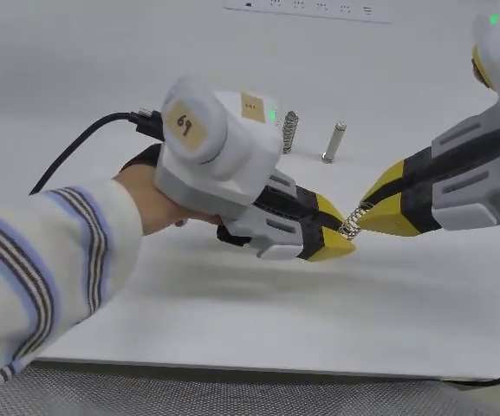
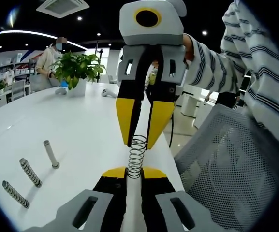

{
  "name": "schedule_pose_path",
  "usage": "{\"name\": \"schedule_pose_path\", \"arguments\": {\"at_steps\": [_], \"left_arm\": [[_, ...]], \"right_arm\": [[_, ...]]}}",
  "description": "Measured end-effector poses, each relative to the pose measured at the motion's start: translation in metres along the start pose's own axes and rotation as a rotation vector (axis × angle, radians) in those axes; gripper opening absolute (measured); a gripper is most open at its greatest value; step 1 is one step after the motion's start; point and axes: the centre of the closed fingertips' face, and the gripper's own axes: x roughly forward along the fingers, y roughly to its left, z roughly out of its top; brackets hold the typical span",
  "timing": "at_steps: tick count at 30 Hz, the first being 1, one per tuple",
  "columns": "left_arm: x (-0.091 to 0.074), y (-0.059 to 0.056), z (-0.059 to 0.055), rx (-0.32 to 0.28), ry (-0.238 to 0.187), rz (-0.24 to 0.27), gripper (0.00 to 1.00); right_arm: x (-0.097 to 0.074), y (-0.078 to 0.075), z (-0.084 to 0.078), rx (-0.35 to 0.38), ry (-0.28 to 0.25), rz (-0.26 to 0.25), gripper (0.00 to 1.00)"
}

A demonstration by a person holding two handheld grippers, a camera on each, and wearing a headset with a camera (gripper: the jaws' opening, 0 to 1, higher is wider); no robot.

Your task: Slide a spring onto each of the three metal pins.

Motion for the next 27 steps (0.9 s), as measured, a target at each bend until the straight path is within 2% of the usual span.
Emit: {"name": "schedule_pose_path", "arguments": {"at_steps": [9, 16, 22, 27], "left_arm": [[-0.001, 0.0, 0.001, 0.004, 0.005, 0.002, 0.02], [-0.002, -0.002, -0.003, 0.014, 0.028, 0.003, 0.02], [-0.003, -0.002, 0.002, 0.013, 0.014, 0.009, 0.02], [-0.005, 0.001, 0.007, 0.009, -0.001, 0.019, 0.02]], "right_arm": [[0.001, -0.006, -0.001, -0.035, 0.055, -0.022, 0.08], [0.007, -0.005, -0.001, -0.052, 0.082, -0.008, 0.08], [0.013, -0.006, -0.004, -0.065, 0.112, -0.013, 0.12], [0.016, -0.008, -0.005, -0.048, 0.107, -0.03, 0.12]]}}
